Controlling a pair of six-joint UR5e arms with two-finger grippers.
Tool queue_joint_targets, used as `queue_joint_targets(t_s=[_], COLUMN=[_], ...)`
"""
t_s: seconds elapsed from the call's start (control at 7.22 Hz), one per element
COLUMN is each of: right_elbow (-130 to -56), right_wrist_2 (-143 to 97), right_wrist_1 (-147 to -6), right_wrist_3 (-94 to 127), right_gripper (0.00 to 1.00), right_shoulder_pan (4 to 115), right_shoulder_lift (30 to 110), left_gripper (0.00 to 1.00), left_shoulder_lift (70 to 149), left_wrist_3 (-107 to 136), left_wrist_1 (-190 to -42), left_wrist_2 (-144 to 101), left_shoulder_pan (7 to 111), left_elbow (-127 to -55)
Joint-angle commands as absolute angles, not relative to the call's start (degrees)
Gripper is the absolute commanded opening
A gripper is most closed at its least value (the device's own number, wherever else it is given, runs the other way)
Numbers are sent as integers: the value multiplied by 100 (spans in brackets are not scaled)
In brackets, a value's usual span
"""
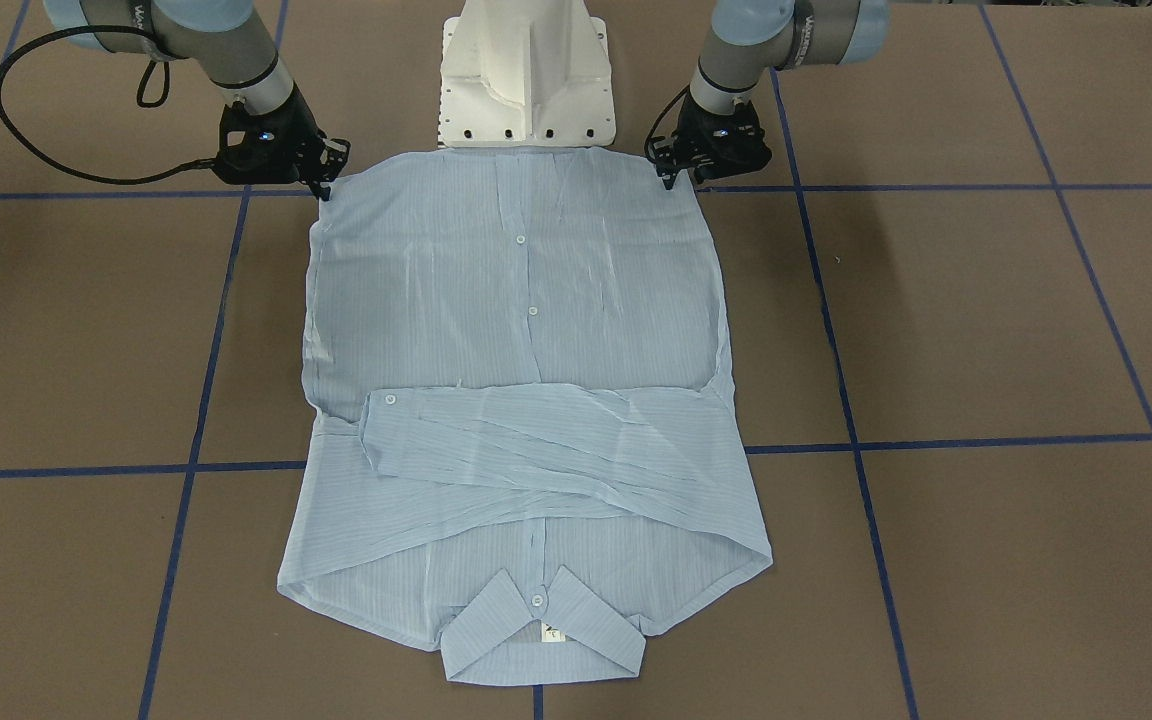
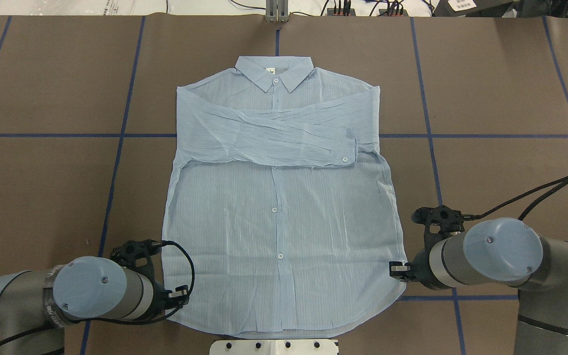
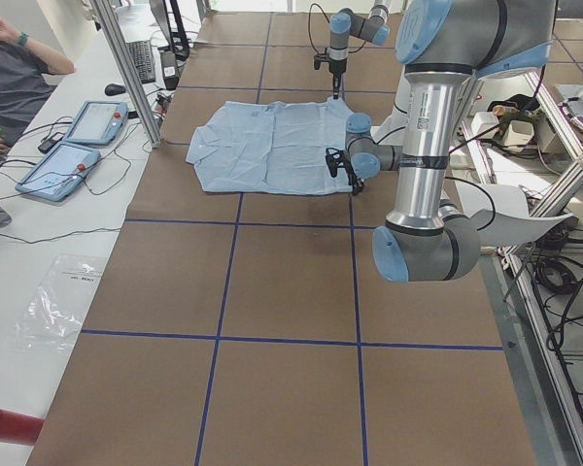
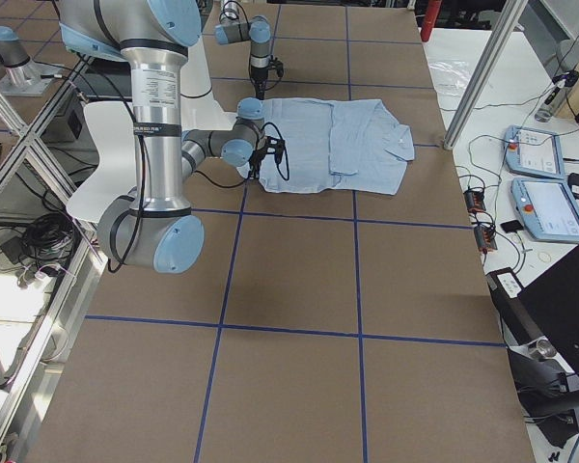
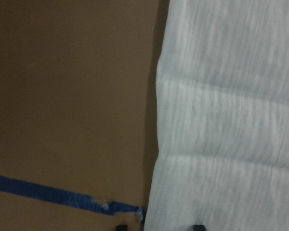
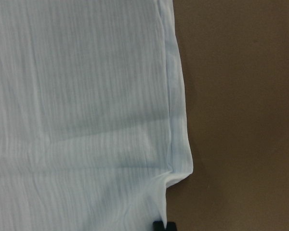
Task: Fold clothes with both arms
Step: 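Grasp the hem corners with both grippers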
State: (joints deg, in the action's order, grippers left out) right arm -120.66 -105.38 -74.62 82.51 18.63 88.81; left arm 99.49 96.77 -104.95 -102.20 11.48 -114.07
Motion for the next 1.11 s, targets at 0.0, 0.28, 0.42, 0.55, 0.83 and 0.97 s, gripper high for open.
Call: queue_joint_targets(t_s=[0.0,0.28,0.42,0.55,0.83,0.97], right_elbow=[-12067,-12059,-12085,-12076,-12076,-12076], right_wrist_2=[-10538,-10538,-10547,-10547,-10556,-10556], right_wrist_1=[-7462,-7462,-7462,-7462,-7462,-7462], right_wrist_3=[8253,8244,8244,8244,8244,8244], right_gripper=[0,0,0,0,0,0], right_shoulder_pan=[1863,1872,1889,1898,1916,1916], right_shoulder_lift=[8886,8886,8886,8886,8886,8886], left_gripper=[44,22,7,0,0,0], left_shoulder_lift=[9958,10054,10098,10125,10116,10160], left_wrist_3=[9677,9677,9677,9677,9677,9677], left_wrist_1=[-10494,-10451,-10424,-10424,-10328,-10214], left_wrist_2=[-10230,-10230,-10230,-10239,-10239,-10248], left_shoulder_pan=[1108,1107,1107,1107,1116,1125], left_elbow=[-11382,-11382,-11391,-11399,-11460,-11513])
